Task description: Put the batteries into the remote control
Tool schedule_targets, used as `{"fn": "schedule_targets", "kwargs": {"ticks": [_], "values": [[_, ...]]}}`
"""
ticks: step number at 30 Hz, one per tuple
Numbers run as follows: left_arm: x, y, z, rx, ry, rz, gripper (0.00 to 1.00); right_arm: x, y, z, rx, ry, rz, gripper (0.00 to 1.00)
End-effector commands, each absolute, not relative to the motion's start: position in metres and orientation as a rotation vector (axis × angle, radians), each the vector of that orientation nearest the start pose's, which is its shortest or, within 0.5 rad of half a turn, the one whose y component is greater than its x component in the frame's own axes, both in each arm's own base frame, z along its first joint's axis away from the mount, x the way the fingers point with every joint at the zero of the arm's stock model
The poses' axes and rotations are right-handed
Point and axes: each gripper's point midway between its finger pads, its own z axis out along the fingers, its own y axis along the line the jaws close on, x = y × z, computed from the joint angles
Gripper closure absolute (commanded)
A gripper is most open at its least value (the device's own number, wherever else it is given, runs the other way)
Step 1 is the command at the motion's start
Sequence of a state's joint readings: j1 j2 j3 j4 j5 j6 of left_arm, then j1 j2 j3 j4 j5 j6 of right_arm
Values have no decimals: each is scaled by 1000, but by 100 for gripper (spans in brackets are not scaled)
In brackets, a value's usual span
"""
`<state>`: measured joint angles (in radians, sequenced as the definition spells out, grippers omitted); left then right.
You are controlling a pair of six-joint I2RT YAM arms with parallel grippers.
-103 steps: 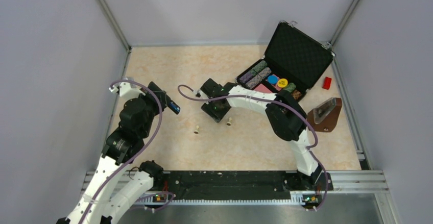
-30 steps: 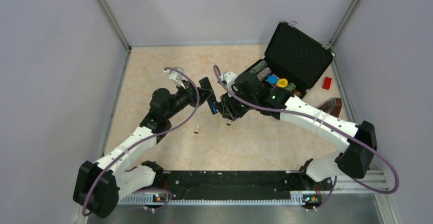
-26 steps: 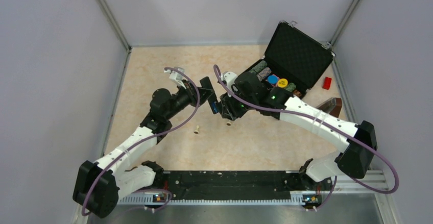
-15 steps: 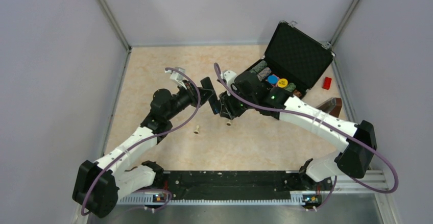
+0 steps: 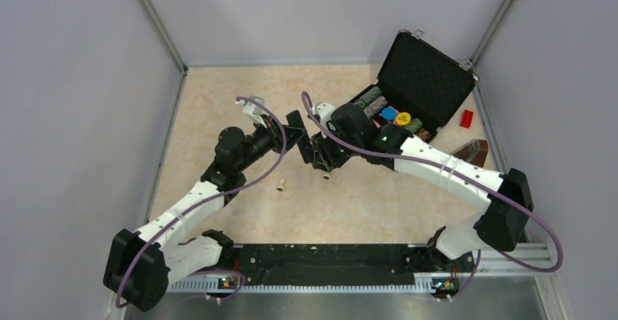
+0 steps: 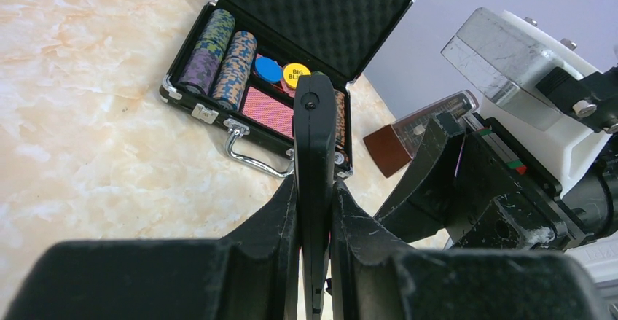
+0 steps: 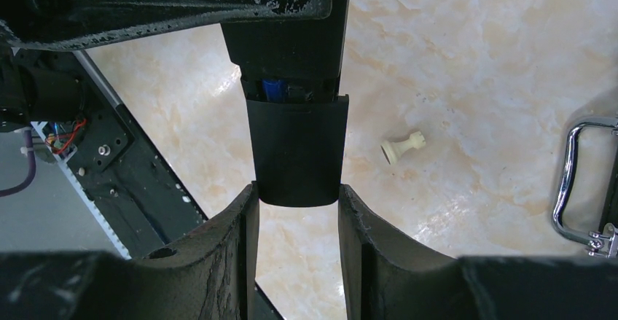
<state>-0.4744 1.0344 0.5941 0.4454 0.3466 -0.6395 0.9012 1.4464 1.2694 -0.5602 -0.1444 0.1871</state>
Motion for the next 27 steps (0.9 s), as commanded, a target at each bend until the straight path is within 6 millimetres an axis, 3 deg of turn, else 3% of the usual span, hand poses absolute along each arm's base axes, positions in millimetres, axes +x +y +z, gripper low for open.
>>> {"fn": "schedule_targets", "kwargs": {"ticks": [1,13,27], "values": [[282,-240,287,182,1577,-1136,100,222,342,211,-906,2166,738,68],[296,-231,278,48,1656,-1081,100,218,346,210,-925,2157,748,68],[290,-235,278,75,1652,-1115,100,221,347,203,-924,2176,733,67]]}}
